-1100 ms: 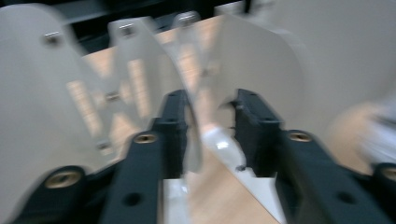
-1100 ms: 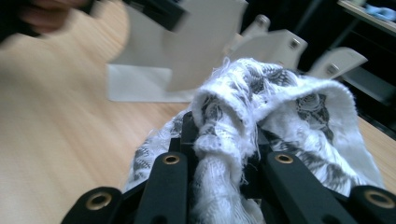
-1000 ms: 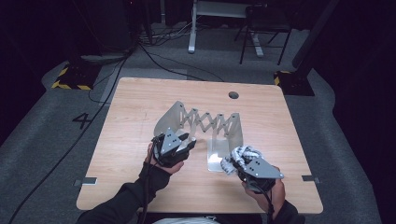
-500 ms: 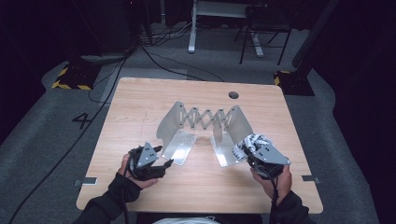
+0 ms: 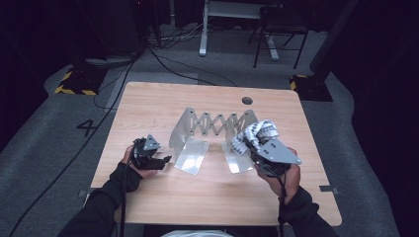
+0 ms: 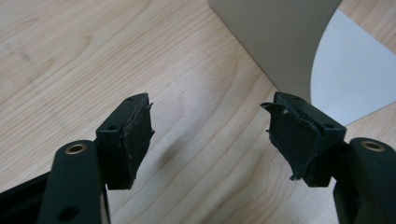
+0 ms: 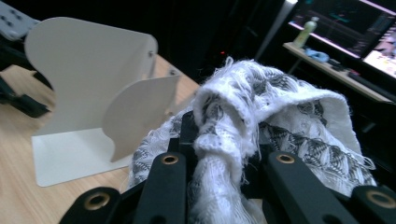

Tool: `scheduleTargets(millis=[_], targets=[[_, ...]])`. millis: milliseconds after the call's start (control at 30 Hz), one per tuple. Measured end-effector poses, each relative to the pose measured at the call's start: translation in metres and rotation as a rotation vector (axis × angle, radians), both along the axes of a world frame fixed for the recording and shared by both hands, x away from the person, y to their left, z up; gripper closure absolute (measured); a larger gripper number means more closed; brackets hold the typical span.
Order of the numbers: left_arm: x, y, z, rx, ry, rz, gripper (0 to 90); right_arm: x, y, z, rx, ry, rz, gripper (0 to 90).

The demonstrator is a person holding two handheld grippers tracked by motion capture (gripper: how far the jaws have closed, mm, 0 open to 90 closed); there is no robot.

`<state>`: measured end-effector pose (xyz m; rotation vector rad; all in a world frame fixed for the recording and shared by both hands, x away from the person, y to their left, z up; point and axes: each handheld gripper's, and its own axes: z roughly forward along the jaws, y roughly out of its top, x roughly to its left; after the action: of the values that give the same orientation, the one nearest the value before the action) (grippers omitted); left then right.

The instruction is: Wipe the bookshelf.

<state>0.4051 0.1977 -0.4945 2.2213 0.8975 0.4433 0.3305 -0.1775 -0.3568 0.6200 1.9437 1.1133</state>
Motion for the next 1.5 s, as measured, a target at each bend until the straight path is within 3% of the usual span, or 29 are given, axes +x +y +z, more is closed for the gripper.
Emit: scheduleTargets(millis=[33, 100, 233, 400, 533, 600, 767, 967, 1100, 1200, 1367, 1500], targets=[[0.000, -0.007, -0.002, 0.002, 0.000, -0.026, 31.7, 0.010, 0.011, -0.008, -0.058, 0.021, 0.005, 75.8], [0.000, -0.011, -0.002, -0.003, 0.004, -0.054, 31.7, 0.017, 0.014, -0.018, -0.092, 0.020, -0.015, 75.8], [-0.002, -0.016, -0.002, -0.024, 0.010, -0.075, 31.8, 0.028, 0.009, -0.033, -0.079, 0.067, -0.033, 75.6], [-0.007, -0.032, 0.001, -0.041, 0.016, -0.112, 31.7, 0.034, 0.005, -0.050, -0.116, 0.087, -0.045, 75.5], [-0.009, -0.043, 0.002, -0.046, 0.017, -0.145, 29.4, 0.039, 0.006, -0.068, -0.162, 0.115, -0.059, 75.5], [-0.008, -0.051, 0.002, -0.047, 0.014, -0.164, 28.7, 0.044, 0.007, -0.087, -0.219, 0.126, -0.068, 75.6], [-0.009, -0.062, -0.006, -0.032, 0.039, -0.191, 26.5, 0.049, 0.008, -0.117, -0.261, 0.193, -0.070, 76.0], [-0.009, -0.061, -0.008, -0.048, 0.061, -0.186, 23.8, 0.051, 0.010, -0.133, -0.297, 0.246, -0.082, 76.2], [-0.009, -0.063, -0.008, -0.031, 0.060, -0.172, 21.5, 0.050, 0.007, -0.130, -0.303, 0.229, -0.103, 76.3], [-0.009, -0.063, -0.008, -0.021, 0.058, -0.164, 18.6, 0.048, 0.001, -0.122, -0.293, 0.188, -0.142, 76.6], [-0.009, -0.064, -0.008, -0.019, 0.059, -0.162, 17.8, 0.039, -0.009, -0.103, -0.263, 0.113, -0.178, 76.6], [-0.009, -0.064, -0.008, -0.015, 0.061, -0.158, 16.2, 0.030, -0.016, -0.076, -0.202, 0.012, -0.193, 76.6]])
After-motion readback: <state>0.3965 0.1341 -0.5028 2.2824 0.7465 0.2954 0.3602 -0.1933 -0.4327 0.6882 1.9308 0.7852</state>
